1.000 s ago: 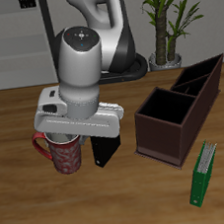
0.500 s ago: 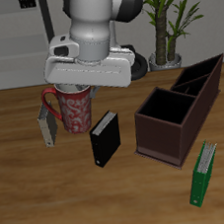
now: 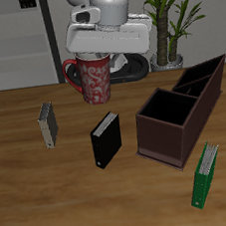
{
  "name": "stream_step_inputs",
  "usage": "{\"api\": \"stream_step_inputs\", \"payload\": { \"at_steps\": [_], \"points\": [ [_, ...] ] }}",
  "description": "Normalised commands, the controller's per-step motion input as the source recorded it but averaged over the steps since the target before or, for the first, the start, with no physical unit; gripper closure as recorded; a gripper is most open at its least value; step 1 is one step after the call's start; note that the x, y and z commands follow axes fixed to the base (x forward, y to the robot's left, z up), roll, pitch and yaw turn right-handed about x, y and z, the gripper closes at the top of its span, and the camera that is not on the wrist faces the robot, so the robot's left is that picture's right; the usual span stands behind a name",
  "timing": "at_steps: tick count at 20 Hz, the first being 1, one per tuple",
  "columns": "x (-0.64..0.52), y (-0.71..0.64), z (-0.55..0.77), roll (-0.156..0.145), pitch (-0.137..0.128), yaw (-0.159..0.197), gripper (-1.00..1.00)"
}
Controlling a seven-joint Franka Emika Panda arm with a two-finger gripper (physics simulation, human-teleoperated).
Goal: Place the red mug into the left desk caddy's right compartment
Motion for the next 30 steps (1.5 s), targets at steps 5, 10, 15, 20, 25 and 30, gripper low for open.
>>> {"api": "stream_step_inputs", "payload": {
  "at_steps": [5, 10, 15, 20, 25, 30],
  "points": [
    [-0.15, 0.38, -0.08, -0.035, 0.005, -0.049, 1.0],
    [0.01, 0.29, -0.1, -0.04, 0.019, -0.003, 1.0],
    [-0.05, 0.57, 0.06, -0.005, -0.008, -0.023, 1.0],
    [0.0, 0.53, 0.05, 0.009, -0.013, 0.0, 1.0],
    [0.09, 0.35, -0.04, 0.008, 0.016, -0.016, 1.0],
    [0.08, 0.36, -0.12, 0.019, 0.024, -0.013, 1.0]
  ]
}}
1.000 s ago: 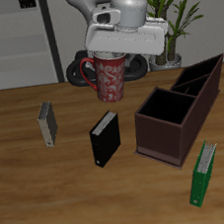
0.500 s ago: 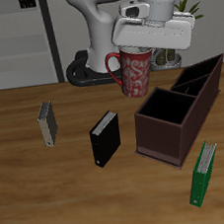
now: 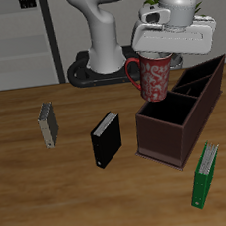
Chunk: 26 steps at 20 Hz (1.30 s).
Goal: Place the red mug into the left desk caddy's right compartment
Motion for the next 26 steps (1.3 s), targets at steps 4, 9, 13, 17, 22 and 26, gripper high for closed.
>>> {"api": "stream_step_inputs", "payload": {
  "at_steps": [4, 9, 13, 17, 22, 26],
  "points": [
    [0.0, 0.29, -0.09, 0.001, 0.008, -0.038, 1.0],
    [0.04, 0.26, -0.09, 0.019, 0.016, -0.03, 1.0],
    [0.08, 0.08, -0.14, -0.01, 0.007, -0.016, 1.0],
    [0.07, 0.02, -0.25, -0.015, 0.029, -0.026, 1.0],
    [0.06, -0.02, -0.23, 0.003, 0.028, -0.01, 1.0],
    [0.03, 0.06, -0.29, 0.001, 0.042, -0.034, 1.0]
  ]
}}
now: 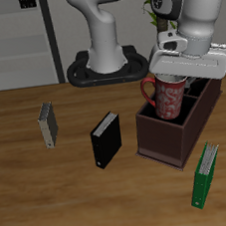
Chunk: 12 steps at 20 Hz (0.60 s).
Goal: Place the red mug into the left desk caddy's right compartment
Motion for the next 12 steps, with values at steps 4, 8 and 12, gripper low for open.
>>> {"api": "stream_step_inputs", "payload": {
  "at_steps": [4, 8, 12],
  "points": [
    [0.08, 0.18, -0.37, 0.046, 0.043, 0.0, 1.0],
    [0.17, 0.05, -0.49, 0.006, 0.066, 0.002, 1.0],
    [0.17, -0.06, -0.45, -0.022, 0.062, 0.008, 1.0]
  ]
}}
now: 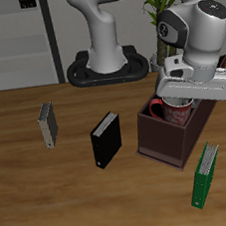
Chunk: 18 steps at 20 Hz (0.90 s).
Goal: Place the red mug into the left desk caddy's right compartment
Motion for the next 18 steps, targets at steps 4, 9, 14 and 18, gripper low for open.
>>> {"api": "stream_step_inputs", "payload": {
  "at_steps": [4, 9, 14, 18],
  "points": [
    [0.11, -0.07, -0.35, -0.009, 0.052, -0.009, 1.0],
    [0.11, -0.03, -0.46, 0.036, 0.093, -0.061, -1.0],
    [0.02, -0.09, -0.11, -0.013, 0.032, -0.036, -1.0],
    [-0.03, -0.07, 0.01, -0.01, 0.0, -0.003, -1.0]
  ]
}}
